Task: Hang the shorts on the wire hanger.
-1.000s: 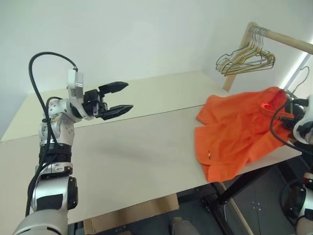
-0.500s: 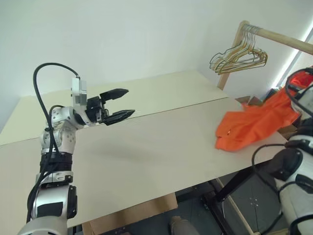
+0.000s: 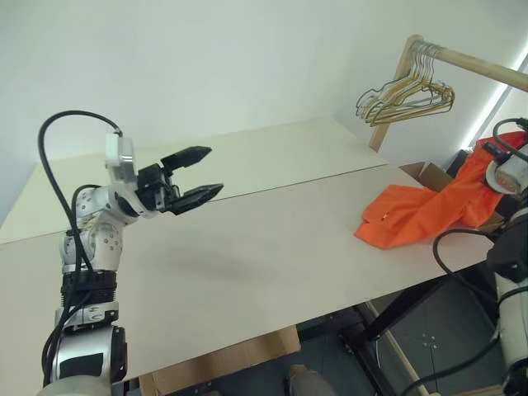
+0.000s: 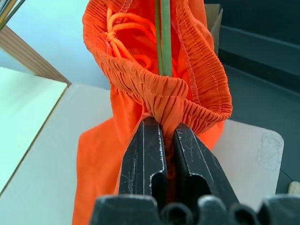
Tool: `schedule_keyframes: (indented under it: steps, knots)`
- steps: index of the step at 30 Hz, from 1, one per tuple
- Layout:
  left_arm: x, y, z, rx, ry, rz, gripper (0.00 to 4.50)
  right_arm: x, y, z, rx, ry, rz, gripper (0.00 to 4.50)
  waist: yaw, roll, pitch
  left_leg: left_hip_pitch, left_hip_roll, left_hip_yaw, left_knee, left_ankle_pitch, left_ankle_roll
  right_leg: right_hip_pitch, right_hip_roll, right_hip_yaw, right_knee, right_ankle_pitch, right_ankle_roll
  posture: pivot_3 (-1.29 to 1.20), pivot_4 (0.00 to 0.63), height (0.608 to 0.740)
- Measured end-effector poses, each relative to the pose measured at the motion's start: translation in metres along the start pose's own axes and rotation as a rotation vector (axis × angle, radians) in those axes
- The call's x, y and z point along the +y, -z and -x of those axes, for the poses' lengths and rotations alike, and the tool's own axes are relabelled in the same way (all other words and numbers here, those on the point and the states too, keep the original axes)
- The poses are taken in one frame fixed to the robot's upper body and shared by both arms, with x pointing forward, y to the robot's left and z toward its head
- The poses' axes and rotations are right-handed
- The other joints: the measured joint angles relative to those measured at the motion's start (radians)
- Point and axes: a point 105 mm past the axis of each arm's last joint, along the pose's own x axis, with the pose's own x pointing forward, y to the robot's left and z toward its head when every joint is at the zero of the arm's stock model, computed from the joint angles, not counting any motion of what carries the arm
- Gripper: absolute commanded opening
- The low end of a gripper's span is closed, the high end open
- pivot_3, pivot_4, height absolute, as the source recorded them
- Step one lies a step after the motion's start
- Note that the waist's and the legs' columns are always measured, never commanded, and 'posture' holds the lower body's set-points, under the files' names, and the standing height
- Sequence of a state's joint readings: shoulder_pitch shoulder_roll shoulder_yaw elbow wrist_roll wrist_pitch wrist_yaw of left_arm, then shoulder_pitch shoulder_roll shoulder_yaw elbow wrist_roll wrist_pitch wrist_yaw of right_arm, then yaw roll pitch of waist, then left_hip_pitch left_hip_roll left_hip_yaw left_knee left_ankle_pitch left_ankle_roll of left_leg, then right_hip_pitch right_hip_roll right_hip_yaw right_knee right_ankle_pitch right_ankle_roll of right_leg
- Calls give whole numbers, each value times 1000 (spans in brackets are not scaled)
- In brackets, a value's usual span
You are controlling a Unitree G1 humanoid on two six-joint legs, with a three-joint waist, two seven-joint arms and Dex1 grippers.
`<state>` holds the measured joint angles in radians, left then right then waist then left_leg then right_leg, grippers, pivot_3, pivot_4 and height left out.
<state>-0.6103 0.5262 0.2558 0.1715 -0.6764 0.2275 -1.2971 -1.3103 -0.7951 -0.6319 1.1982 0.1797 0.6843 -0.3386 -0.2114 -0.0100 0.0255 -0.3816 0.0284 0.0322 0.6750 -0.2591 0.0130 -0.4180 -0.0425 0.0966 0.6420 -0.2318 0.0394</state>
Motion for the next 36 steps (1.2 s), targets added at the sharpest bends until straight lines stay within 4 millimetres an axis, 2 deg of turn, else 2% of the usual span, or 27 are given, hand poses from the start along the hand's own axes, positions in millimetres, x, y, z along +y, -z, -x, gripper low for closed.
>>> schedule_keyframes:
  steps: [11,12,14,20,22,23,27,30,33,36]
  knots:
    - [1,-2,-4,-55,-15,25,4415,-4,0,-2,-14,26,13,0,5,0,0,0,0,3,0,0,0,1,0,0,-1,0,0,-68,0,740]
    - [1,-2,-4,-55,-16,25,4500,-4,1,-2,-16,27,16,703,5,0,0,0,0,3,0,0,0,0,0,0,0,0,0,-65,0,740]
    - [1,-2,-4,-57,-17,26,4500,-5,1,-3,-25,33,31,1218,6,0,0,0,0,3,0,0,0,1,0,0,-1,0,0,-63,0,740]
    - [-1,-7,-6,-79,-14,17,4500,-12,-8,-3,-100,104,73,3420,10,0,0,0,0,3,0,0,0,0,0,0,-1,0,0,-57,0,740]
    - [-1,-8,-6,-79,-18,14,4500,-17,-11,-3,-125,139,63,4004,14,0,0,0,0,3,0,0,0,0,0,0,-1,0,0,-58,0,740]
    - [-1,-7,-6,-78,-19,16,4500,-19,-12,-3,-138,155,59,4460,16,0,0,0,0,4,0,0,0,0,0,0,-1,0,0,-60,0,740]
    - [-1,-6,-5,-74,-23,20,4500,-28,-19,-1,-200,228,70,4460,23,0,0,0,0,4,0,0,0,0,0,0,-1,0,0,-62,0,740]
    - [0,-6,-4,-67,-23,16,4500,-30,-37,8,-344,331,174,4460,27,0,0,0,0,4,0,0,0,0,0,1,0,0,0,-62,0,740]
    - [0,-6,-4,-66,-23,16,4500,-22,-62,26,-550,414,295,4460,29,1,0,0,0,4,0,0,0,-1,0,1,0,0,0,-72,0,740]
    - [-1,-6,-4,-63,-23,15,4500,-6,-79,44,-719,431,377,4460,29,0,0,0,0,4,0,0,0,-1,0,1,0,0,0,-76,0,740]
